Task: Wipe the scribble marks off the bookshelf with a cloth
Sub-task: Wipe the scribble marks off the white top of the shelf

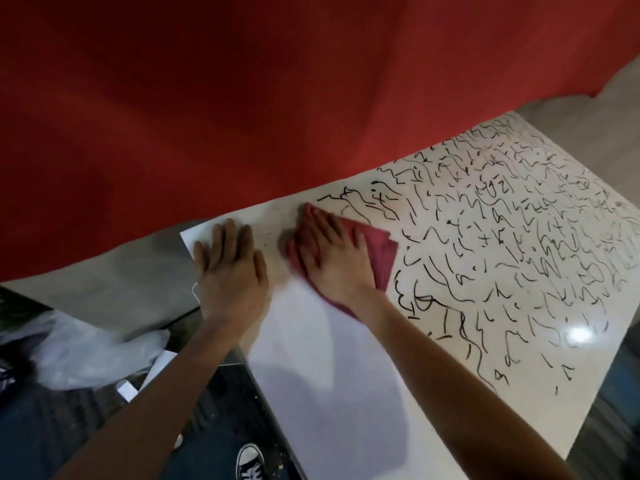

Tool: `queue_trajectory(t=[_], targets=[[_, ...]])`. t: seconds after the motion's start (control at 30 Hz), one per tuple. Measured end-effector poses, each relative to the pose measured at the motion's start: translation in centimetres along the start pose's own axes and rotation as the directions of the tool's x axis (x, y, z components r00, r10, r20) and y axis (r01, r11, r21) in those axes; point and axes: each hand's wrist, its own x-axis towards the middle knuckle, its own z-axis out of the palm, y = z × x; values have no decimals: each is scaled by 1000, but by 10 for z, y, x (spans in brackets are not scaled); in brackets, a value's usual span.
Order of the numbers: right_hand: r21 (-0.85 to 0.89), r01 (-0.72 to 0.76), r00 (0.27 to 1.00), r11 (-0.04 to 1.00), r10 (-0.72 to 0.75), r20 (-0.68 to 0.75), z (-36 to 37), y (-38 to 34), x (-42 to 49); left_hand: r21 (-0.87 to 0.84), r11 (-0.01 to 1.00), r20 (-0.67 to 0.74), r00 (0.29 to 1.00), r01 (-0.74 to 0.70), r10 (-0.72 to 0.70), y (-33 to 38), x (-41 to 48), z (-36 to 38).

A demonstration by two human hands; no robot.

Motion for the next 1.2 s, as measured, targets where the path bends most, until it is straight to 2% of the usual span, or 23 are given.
queue_trajectory(t=[0.07,0.13,0.2,0.3,0.37,0.43,0.53,0.6,0.7,0.77,0.83,0.97,1.03,1.1,1.2], targets=[[42,-134,989,990,131,75,-7,19,44,6,1000,23,1000,9,-9,0,-2,-2],[41,-203,974,978,197,109,-9,26,63,29,1000,27,1000,4,-4,1,-2,-1],[45,-190,977,981,184,103,-8,22,57,34,999,14,1000,10,-11,2,-2,-1],[40,-159,985,986,156,68,-3,11,18,16,999,90,995,47,-48,2,-1,0],[18,-97,995,995,97,28,-1,-1,-16,5,999,85,996,37,-37,1,0,2],[33,-56,997,998,54,54,-1,-9,-36,2,999,72,997,35,-35,2,-1,3],[10,-23,999,1000,22,43,-2,10,-16,4,999,66,997,40,-40,3,-1,1],[-18,-87,996,996,87,-5,-5,34,15,4,1000,60,998,31,-31,3,-2,-1],[20,-262,965,965,262,29,-5,57,54,16,999,43,999,29,-29,5,-3,-1],[43,-311,950,950,309,47,-5,52,62,27,999,29,999,35,-35,5,-1,-1],[65,-267,962,962,262,71,-3,36,53,53,998,22,999,26,-27,6,1,0],[55,63,996,997,-66,63,-1,10,11,61,998,50,998,35,-38,6,2,0],[-15,136,989,991,-135,60,-5,25,17,70,997,79,996,44,-49,6,1,-2],[-37,97,995,995,-97,-3,-8,50,33,78,996,90,994,49,-56,6,0,-3],[37,-145,989,989,145,10,-10,70,55,97,994,114,991,52,-63,7,1,-4]])
